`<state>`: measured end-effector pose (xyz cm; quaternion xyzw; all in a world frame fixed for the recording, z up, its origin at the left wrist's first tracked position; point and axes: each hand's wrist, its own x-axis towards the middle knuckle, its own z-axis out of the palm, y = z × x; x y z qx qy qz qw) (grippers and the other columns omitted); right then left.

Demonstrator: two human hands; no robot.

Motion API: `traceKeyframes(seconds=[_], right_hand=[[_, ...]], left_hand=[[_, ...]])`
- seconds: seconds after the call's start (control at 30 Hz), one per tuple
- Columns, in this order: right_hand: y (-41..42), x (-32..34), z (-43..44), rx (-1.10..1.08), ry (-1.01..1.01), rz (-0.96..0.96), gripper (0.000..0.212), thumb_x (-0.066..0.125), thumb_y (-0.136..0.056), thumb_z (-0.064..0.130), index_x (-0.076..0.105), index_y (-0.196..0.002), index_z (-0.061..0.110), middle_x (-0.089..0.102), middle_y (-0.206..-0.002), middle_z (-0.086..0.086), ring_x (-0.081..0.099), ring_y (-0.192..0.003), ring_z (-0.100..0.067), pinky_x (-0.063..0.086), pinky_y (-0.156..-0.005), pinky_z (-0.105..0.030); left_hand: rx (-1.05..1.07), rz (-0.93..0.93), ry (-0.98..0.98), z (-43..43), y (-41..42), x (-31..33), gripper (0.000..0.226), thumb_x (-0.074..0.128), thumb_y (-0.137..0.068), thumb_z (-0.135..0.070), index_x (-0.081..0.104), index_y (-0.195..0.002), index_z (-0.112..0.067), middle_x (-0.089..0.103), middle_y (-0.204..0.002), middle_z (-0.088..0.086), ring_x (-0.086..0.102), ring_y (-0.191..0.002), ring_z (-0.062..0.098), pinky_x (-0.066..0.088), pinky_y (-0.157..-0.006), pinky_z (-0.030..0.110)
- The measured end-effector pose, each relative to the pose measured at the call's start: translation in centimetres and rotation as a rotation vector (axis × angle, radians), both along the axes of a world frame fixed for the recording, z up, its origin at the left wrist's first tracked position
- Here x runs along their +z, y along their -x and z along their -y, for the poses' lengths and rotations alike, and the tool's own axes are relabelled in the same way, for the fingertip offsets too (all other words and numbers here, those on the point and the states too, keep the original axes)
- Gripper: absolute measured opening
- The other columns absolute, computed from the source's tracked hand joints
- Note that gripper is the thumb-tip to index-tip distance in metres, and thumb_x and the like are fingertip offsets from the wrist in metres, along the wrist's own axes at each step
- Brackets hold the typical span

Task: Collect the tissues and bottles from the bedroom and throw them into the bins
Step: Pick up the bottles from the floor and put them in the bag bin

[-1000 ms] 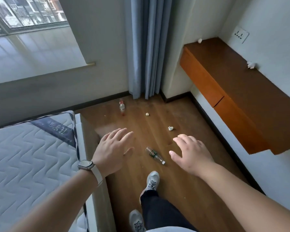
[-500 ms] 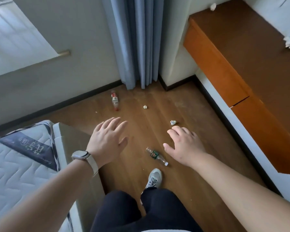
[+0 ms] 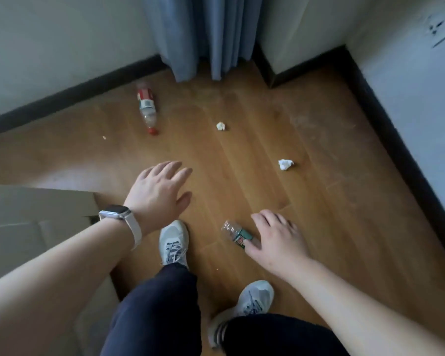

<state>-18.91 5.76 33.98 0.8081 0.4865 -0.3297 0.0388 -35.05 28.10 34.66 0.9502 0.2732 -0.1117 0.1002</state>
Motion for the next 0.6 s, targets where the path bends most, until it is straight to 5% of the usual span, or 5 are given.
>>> traceKeyframes(seconds=[0.3,0.6], right_hand=[[0.7,-24.9,2.2,-0.041,0.190,-0.047,0.070,0.051,-0.086,0.057,0.026,-0.144,0.026,0.039,-0.142,0.003,0.038,-0.129,-0.019,0.036,-0.103,-0.038],[2.2,-33.6,2.9,-0.023,0.287,-0.101,0.084,0.059,-0.085,0.052,0.013,-0.149,0.025,0.038,-0.143,0.001,0.041,-0.127,-0.021,0.041,-0.100,-0.037]], left_hand=[[0.053,-0.034,-0.036,-6.1,-1.1,-21.3,0.056,0.054,-0.091,-0.045,0.042,-0.141,-0.022,0.046,-0.146,0.009,0.040,-0.134,0.033,0.037,-0.104,0.050],[-0.032,-0.081,-0.066,-9.0,-0.9,-27.9,0.056,0.052,-0.092,-0.045,0.042,-0.142,-0.022,0.045,-0.146,0.009,0.039,-0.136,0.031,0.035,-0.107,0.048]])
